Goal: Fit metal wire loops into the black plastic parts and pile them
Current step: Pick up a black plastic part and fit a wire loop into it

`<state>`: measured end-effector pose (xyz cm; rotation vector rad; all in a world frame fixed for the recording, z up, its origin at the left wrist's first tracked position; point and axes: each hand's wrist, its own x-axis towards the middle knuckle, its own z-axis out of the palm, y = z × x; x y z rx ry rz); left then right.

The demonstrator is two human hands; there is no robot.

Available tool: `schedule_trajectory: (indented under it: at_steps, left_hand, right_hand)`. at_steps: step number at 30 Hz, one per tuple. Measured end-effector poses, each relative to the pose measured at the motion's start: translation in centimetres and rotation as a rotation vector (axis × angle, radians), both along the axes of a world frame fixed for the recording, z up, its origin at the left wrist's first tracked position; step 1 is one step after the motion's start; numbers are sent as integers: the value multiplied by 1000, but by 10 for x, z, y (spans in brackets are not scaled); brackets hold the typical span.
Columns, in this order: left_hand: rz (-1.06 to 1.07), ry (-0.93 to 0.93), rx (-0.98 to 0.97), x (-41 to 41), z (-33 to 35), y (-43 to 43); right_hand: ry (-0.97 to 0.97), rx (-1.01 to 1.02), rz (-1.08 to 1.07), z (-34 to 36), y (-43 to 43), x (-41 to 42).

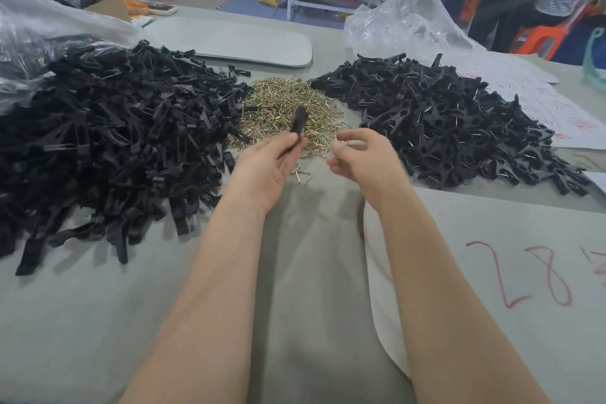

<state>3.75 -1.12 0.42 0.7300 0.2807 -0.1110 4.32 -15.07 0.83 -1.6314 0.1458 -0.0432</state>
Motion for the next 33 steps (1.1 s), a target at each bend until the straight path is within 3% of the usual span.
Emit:
schedule_trajectory:
  at_steps: [5, 9, 14, 21, 23, 29, 33]
  left_hand:
    - [-109, -104, 343, -7, -1, -20]
    - [-59, -240, 1034, -8, -9, -25]
    - [22, -421, 1398, -5, -18, -27]
    - [53, -508, 1610, -3, -23, -27]
    - [53, -535, 1633, -4, -23, -27]
    - [81, -558, 1651, -4, -24, -26]
    - [65, -529, 1659, -4, -24, -25]
  right_hand:
    - [-73, 50, -75, -7, -18, -10]
    - [-150, -137, -249, -15, -21, -9]
    - [-197, 25, -296, -11, -23, -9]
    - [-44, 507, -164, -1, -23, -11]
    - [-5, 556, -124, -1, -24, -13]
    - [5, 402, -125, -1, -22, -14]
    - [-102, 70, -142, -2, -18, -17]
